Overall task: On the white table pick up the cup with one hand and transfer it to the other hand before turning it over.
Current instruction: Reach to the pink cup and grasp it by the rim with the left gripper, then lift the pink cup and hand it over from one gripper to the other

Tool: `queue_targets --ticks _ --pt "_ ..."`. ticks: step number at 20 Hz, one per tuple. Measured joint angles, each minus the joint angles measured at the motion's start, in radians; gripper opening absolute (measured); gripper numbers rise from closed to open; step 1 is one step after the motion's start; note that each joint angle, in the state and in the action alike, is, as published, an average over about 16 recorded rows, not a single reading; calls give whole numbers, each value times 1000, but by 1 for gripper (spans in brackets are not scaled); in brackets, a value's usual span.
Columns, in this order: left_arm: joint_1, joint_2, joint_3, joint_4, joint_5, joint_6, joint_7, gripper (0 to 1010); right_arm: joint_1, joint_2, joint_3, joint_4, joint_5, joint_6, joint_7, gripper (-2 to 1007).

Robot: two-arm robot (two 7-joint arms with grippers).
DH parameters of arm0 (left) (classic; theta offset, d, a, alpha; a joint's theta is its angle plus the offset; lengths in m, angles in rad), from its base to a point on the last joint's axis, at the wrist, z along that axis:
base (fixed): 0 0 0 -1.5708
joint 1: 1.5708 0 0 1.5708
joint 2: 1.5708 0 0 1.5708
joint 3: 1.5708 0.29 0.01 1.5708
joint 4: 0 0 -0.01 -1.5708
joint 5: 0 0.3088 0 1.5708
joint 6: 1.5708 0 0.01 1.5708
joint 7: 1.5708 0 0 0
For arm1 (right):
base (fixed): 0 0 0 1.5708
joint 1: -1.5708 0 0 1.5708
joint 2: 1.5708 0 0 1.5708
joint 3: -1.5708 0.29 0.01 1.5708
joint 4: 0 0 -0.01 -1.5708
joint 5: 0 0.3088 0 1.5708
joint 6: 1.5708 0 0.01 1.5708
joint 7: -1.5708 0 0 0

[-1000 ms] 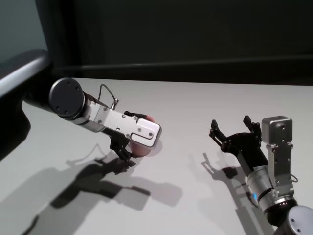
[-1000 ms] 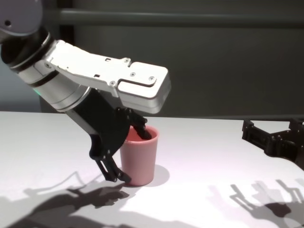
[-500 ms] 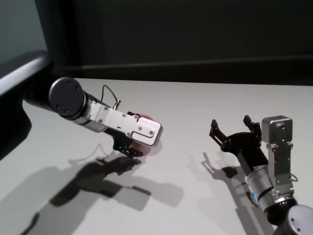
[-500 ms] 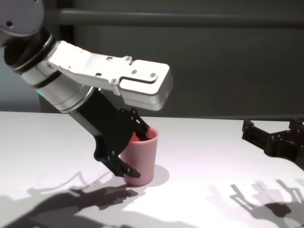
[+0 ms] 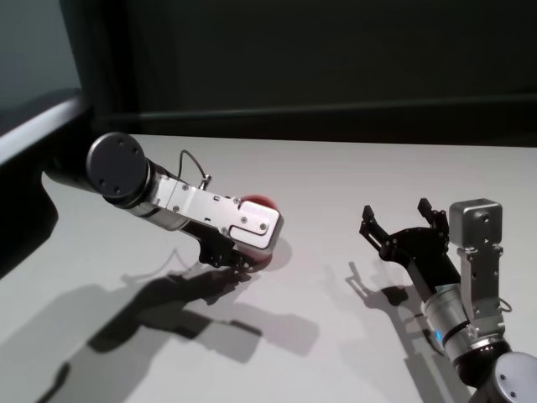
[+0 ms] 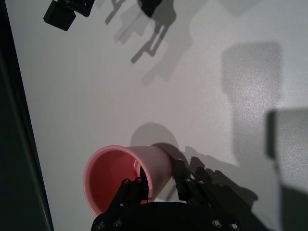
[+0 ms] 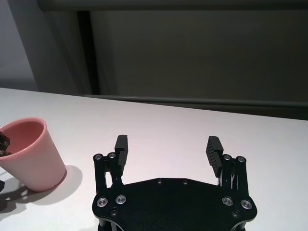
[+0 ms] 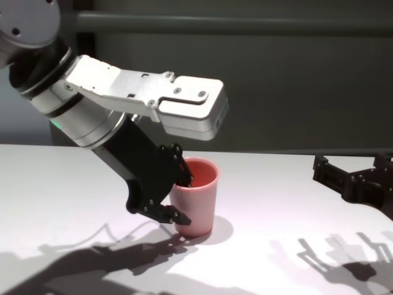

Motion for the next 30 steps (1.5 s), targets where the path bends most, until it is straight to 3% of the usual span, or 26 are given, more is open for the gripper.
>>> queue_targets --ticks 9,14,21,25,30 --pt "1 9 8 3 -30 -2 13 125 0 0 0 0 0 0 0 1000" --pt "18 19 -14 0 -69 -6 46 64 0 0 0 0 0 0 0 1000" --pt "90 18 -123 8 -222 -23 137 52 0 0 0 0 0 0 0 1000" --pt "144 2 -206 26 -345 -46 187 52 0 0 0 0 0 0 0 1000" --pt "202 -37 -307 65 -510 -83 228 52 0 0 0 0 0 0 0 1000"
